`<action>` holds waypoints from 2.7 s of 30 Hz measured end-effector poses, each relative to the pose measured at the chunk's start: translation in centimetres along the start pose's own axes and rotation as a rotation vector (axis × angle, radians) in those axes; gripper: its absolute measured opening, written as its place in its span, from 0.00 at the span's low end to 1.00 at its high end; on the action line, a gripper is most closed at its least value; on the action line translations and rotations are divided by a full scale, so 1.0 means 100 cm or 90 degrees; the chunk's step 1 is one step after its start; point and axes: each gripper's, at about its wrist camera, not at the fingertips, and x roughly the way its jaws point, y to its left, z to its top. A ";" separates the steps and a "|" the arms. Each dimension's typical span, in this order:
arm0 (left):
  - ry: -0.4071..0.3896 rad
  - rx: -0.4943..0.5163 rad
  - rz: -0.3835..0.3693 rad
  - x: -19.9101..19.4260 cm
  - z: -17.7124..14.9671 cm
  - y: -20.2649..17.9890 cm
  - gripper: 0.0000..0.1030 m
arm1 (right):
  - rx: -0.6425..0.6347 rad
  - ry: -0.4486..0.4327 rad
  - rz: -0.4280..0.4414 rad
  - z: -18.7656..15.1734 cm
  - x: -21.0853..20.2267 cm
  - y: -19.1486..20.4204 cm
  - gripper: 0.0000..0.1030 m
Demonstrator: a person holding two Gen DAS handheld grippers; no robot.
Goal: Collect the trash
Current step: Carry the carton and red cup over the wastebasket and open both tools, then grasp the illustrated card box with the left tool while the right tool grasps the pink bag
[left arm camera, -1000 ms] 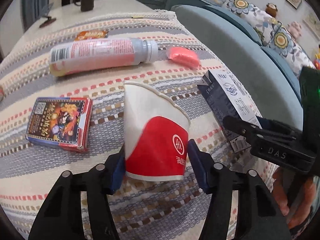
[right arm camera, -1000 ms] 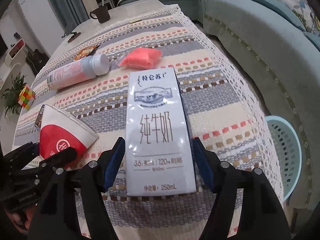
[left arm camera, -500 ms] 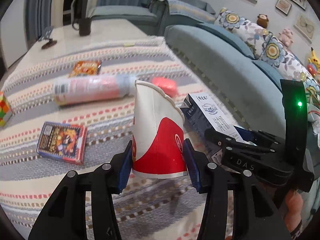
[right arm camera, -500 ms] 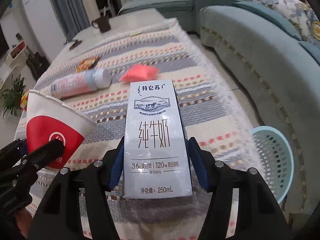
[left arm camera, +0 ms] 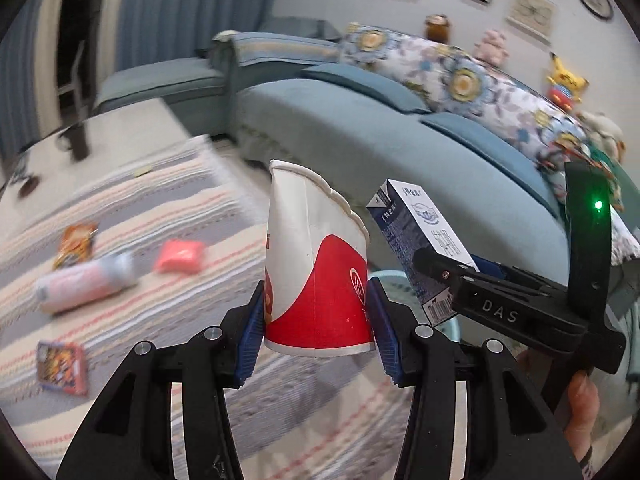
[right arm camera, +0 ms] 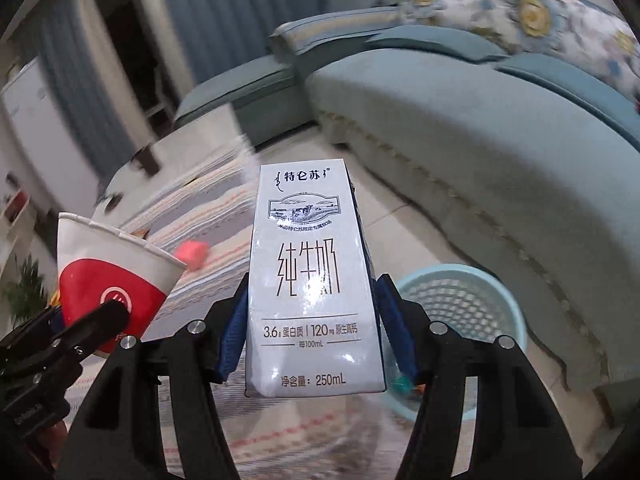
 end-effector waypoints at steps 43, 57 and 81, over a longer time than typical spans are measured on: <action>0.100 -0.071 -0.096 0.069 -0.032 -0.009 0.60 | 0.026 0.084 -0.119 -0.039 0.037 -0.081 0.57; -0.011 -0.201 0.291 -0.052 -0.061 0.152 0.76 | -0.138 0.038 0.088 -0.021 0.045 0.101 0.57; 0.072 -0.268 0.394 -0.022 -0.134 0.261 0.68 | -0.238 0.121 0.115 -0.066 0.149 0.192 0.57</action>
